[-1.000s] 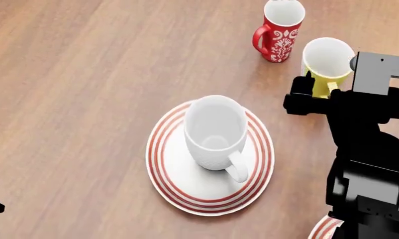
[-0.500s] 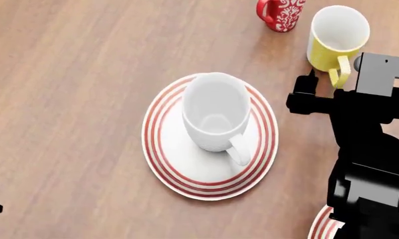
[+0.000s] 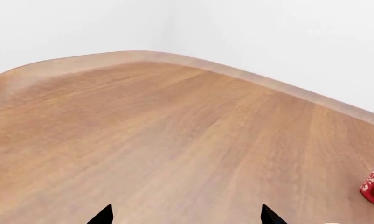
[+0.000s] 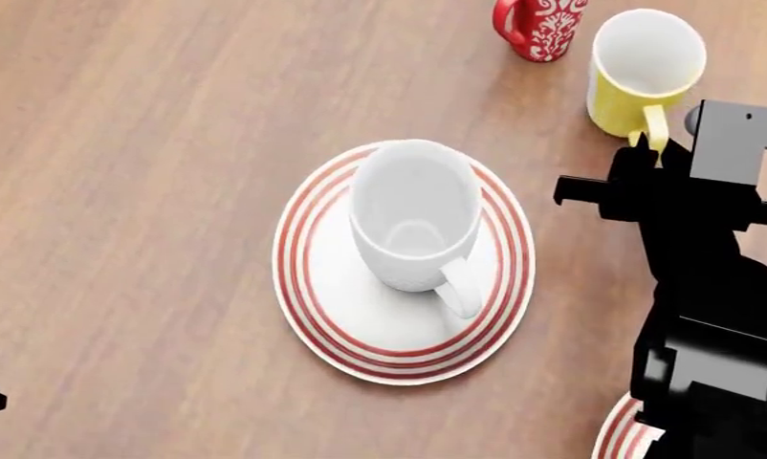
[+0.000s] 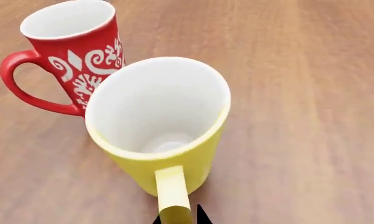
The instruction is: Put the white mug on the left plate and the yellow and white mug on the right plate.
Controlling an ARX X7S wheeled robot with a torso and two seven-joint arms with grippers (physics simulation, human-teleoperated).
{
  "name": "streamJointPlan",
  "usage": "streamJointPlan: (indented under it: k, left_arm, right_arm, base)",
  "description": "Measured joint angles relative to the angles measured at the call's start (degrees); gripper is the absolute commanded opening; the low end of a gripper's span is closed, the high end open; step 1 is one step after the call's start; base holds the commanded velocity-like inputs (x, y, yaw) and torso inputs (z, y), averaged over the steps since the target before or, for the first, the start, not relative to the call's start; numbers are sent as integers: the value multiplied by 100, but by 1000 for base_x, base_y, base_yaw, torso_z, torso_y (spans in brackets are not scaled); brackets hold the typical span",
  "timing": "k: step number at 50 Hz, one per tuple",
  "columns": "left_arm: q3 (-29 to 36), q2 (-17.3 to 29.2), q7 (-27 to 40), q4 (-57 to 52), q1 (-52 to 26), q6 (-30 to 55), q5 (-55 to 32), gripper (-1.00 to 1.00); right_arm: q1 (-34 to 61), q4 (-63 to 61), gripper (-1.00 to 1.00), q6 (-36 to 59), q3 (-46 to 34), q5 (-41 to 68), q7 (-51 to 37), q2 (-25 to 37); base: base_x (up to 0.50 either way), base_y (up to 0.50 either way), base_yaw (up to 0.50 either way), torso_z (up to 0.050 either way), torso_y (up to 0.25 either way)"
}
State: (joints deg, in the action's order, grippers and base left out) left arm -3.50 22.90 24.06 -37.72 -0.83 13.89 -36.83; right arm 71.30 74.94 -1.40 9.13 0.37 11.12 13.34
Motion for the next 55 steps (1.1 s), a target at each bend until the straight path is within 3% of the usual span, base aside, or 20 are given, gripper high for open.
streamJointPlan:
  k: [7,27,49,55]
  left_arm:
    - [14,8,3,5,-3,-8,-4,100]
    - [55,42,-11,83,-52,-32,1,100]
    - [74,56,-6,142,-55,-82,0,100]
    - [51,46,43,139,-38,-79,-31,100]
  right_arm:
    - [-140,-162,-100,-225,4,59,92,-19]
    - [-1650,-3375,-100,187,133,292,202,-159]
    - [-2385,-4552,-100,466,-40,107,48,-185]
    - [-2989,-5591,-100,885,49,354,237,-141]
  base:
    - [0,0,0,0,0]
    - [0,0,0,0,0]
    - [0,0,0,0,0]
    - [0,0,0,0,0]
